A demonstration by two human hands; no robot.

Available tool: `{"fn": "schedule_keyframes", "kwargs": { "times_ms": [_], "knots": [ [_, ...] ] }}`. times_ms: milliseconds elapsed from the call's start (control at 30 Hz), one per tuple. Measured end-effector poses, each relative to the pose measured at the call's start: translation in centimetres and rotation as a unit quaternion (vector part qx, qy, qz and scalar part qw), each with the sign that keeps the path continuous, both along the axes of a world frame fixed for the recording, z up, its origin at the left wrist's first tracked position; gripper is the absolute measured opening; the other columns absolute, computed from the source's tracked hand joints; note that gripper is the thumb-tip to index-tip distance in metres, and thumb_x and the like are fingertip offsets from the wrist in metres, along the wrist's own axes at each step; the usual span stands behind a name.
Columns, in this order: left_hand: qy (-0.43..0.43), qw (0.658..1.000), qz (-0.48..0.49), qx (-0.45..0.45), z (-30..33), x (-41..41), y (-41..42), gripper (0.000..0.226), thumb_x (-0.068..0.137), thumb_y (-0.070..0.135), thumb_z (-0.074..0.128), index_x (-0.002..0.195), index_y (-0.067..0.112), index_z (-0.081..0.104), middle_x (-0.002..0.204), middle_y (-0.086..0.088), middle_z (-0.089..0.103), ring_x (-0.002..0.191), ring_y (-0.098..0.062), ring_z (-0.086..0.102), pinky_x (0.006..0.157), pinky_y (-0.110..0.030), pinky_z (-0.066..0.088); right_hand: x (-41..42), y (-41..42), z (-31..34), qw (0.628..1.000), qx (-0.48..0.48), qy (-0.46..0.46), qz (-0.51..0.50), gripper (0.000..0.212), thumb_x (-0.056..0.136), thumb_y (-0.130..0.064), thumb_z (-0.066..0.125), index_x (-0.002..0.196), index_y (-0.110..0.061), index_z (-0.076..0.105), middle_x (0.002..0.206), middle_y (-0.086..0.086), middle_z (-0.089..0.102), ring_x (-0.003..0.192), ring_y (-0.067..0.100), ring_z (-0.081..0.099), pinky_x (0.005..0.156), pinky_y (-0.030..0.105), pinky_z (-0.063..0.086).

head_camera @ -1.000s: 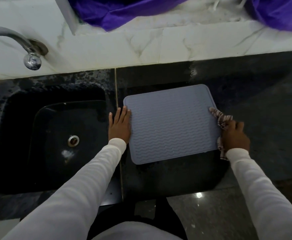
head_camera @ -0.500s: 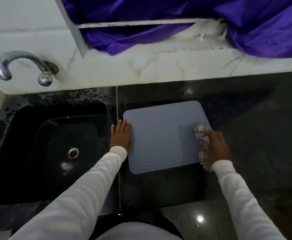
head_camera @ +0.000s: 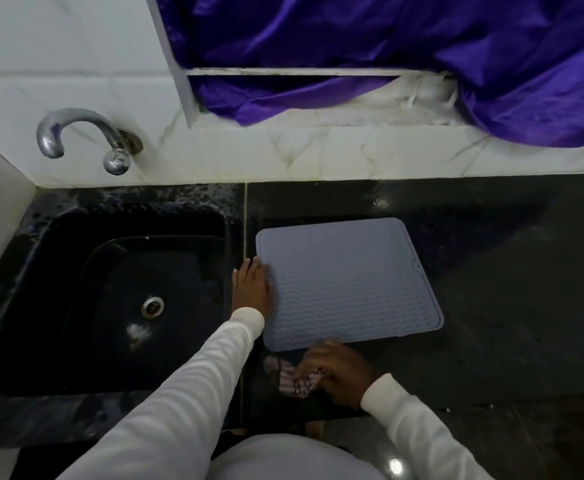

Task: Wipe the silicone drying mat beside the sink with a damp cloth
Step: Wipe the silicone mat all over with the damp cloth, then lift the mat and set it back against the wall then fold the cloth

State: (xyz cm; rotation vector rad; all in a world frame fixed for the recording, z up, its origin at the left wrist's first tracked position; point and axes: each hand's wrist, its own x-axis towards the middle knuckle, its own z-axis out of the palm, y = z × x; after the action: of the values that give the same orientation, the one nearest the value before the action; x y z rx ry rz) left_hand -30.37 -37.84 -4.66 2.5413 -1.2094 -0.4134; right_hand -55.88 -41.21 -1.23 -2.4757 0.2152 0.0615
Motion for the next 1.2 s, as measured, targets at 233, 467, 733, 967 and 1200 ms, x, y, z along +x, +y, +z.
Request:
{"fn": "schedule_keyframes", "kwargs": {
  "times_ms": [233, 467, 733, 967, 1200],
  "knots": [
    [0.012, 1.0, 0.011, -0.022, -0.3, -0.3, 0.1, 0.048, 0.101, 0.023, 0.039, 0.148, 0.014, 0.035, 0.16, -0.006, 0.023, 0.148, -0.023, 0.016, 0.122, -0.042, 0.0, -0.9, 1.1, -1.9, 0.995, -0.048, 0.056, 0.07, 0.035, 0.084, -0.016, 0.057, 0.113, -0.035, 0.063, 0.119, -0.01, 0.06, 0.095, 0.022, 0.046, 0.071, 0.033, 0.037],
    [0.007, 1.0, 0.022, -0.019, -0.4, -0.7, -0.1, 0.045, 0.1, 0.02, 0.041, 0.145, 0.014, 0.039, 0.159, -0.009, 0.024, 0.147, -0.025, 0.019, 0.122, -0.043, 0.001, -2.0, 1.4, -1.4, 0.998, -0.038, 0.053, 0.011, 0.044, 0.079, -0.027, 0.058, 0.118, -0.048, 0.057, 0.135, -0.023, 0.046, 0.12, 0.016, 0.036, 0.086, 0.034, 0.027],
    [0.019, 0.995, 0.087, -0.036, -0.2, -2.4, -0.3, 0.042, 0.089, 0.012, 0.053, 0.132, 0.01, 0.052, 0.141, -0.012, 0.05, 0.12, -0.04, 0.045, 0.102, -0.046, 0.038, -6.2, -11.8, 3.0, 0.925, 0.157, -0.046, -0.344, 0.055, 0.083, 0.01, 0.059, 0.114, -0.036, 0.058, 0.123, -0.007, 0.058, 0.119, 0.022, 0.056, 0.098, 0.035, 0.047],
    [0.136, 0.967, 0.205, -0.071, 0.5, -3.2, -1.8, 0.047, 0.085, 0.011, 0.059, 0.131, 0.013, 0.054, 0.136, -0.015, 0.054, 0.12, -0.041, 0.047, 0.103, -0.041, 0.036, -5.7, -22.3, 1.2, 0.86, 0.052, 0.071, -0.503, 0.072, 0.085, -0.015, 0.068, 0.148, -0.018, 0.033, 0.142, 0.014, 0.042, 0.127, 0.036, 0.046, 0.105, 0.048, 0.04],
    [0.146, 0.956, 0.216, -0.136, 1.3, -2.7, -1.8, 0.046, 0.076, -0.002, 0.063, 0.12, 0.013, 0.063, 0.121, -0.021, 0.058, 0.111, -0.04, 0.055, 0.1, -0.041, 0.043, -4.1, -21.8, -0.5, 0.86, -0.106, 0.213, -0.452, 0.074, 0.09, -0.029, 0.058, 0.151, -0.018, 0.018, 0.144, 0.017, 0.033, 0.13, 0.037, 0.033, 0.1, 0.049, 0.04]
  ]
}}
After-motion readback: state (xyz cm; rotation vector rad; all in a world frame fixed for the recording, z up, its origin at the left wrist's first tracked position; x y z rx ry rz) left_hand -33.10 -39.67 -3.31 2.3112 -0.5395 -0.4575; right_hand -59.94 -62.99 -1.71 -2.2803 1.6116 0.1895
